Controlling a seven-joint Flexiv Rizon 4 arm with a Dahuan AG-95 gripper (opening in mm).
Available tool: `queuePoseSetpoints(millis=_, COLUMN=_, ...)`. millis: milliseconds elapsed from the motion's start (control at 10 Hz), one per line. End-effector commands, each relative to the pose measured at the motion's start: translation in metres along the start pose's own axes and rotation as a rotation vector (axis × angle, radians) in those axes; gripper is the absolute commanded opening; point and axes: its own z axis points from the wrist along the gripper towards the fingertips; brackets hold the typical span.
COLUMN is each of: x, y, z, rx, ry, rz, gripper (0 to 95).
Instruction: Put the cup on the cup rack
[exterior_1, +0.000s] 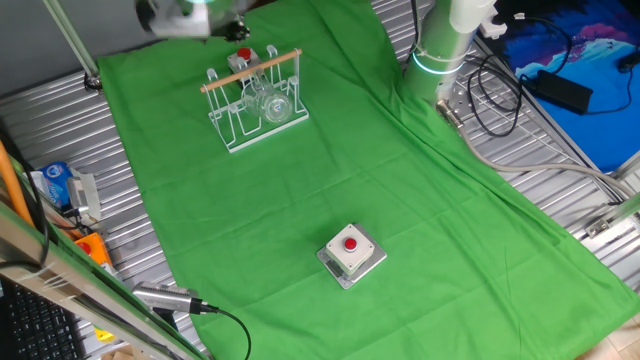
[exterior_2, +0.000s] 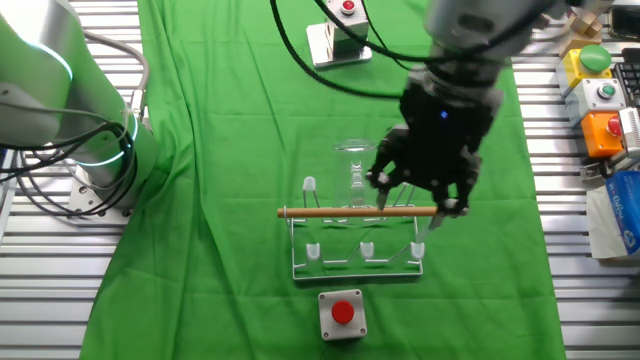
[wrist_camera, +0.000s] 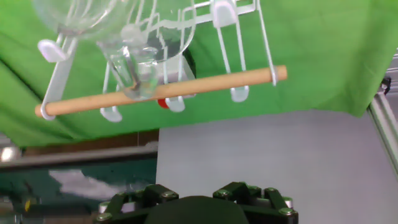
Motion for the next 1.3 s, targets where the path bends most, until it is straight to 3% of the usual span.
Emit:
queuePoseSetpoints(millis=100, x=-0.018, y=-0.027, z=-0.026, rx=-0.084, ry=-0.209, rz=0.097, gripper=57.0)
queuePoseSetpoints(millis=200, x=-0.023, y=-0.033, z=-0.032, rx=-0.095, ry=-0.287, rz=0.157, gripper=57.0)
queuePoseSetpoints(millis=300, x=-0.028, y=-0.036, z=-0.034, rx=-0.101, ry=-0.328, rz=0.189, gripper=57.0)
queuePoseSetpoints(millis=400, x=-0.038, y=-0.040, z=-0.034, rx=-0.126, ry=-0.391, rz=0.238, gripper=38.0)
queuePoseSetpoints(millis=1000, x=-0.095, y=-0.056, z=-0.037, rx=-0.157, ry=-0.430, rz=0.329, gripper=38.0)
queuePoseSetpoints(millis=1300, x=-0.113, y=-0.058, z=-0.037, rx=-0.157, ry=-0.426, rz=0.342, gripper=38.0)
